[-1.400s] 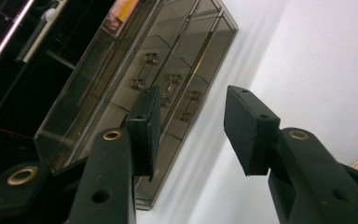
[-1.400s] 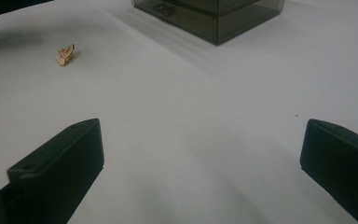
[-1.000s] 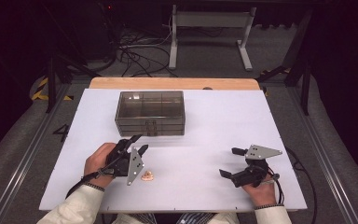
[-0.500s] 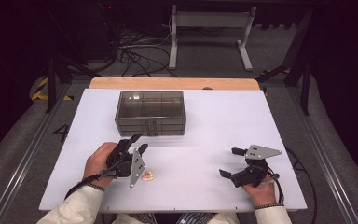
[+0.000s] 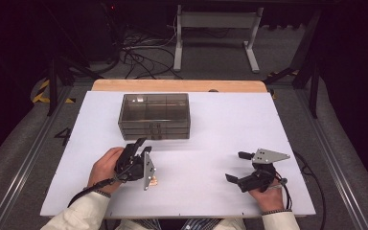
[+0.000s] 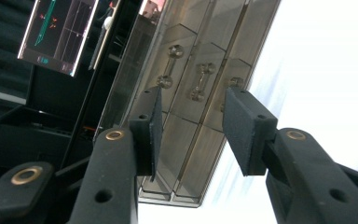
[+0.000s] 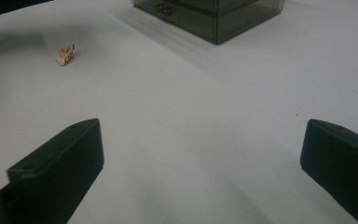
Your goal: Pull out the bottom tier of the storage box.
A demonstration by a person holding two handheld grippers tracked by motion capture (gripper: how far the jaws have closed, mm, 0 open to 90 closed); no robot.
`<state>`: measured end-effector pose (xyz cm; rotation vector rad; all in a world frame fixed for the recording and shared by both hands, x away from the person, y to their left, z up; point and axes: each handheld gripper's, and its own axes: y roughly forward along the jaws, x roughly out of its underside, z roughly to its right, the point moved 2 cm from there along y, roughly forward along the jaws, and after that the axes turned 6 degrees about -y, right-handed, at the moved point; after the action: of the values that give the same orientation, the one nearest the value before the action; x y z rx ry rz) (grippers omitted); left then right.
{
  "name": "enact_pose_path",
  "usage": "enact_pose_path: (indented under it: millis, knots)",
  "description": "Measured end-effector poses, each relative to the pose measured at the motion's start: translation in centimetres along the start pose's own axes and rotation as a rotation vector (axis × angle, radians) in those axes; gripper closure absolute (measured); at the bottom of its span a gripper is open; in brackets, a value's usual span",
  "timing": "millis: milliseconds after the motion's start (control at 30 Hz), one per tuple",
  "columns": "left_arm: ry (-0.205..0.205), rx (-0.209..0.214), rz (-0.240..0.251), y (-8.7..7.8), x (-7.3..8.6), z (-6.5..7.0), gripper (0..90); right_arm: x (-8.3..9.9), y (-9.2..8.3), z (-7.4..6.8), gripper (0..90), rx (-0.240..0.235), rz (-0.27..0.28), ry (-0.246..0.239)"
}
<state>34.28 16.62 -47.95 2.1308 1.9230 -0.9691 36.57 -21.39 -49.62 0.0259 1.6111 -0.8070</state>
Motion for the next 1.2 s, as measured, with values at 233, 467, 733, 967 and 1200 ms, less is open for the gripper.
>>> enact_pose_path:
  millis: [233, 467, 733, 967, 1200]
  knots:
    - [0.079, -0.043, -0.072, 0.9, -0.2, 0.9, 59.8, 0.0, 0.0, 0.0, 0.1, -0.002, 0.003, 0.002]
    - [0.114, -0.048, -0.111, 2.0, -0.2, 1.7, 59.6, 0.0, 0.0, 0.0, 0.1, -0.002, 0.004, 0.001]
    - [0.159, -0.068, -0.147, 3.1, 0.0, 2.6, 61.3, 0.0, -0.1, -0.1, 0.0, -0.003, 0.006, -0.004]
    - [0.183, -0.087, -0.169, 4.2, 0.3, 3.2, 62.8, 0.0, -0.1, 0.0, 0.0, -0.004, 0.008, -0.003]
    - [0.193, -0.092, -0.171, 4.7, 0.4, 3.9, 63.1, 0.0, -0.1, -0.1, 0.1, -0.007, 0.009, -0.006]
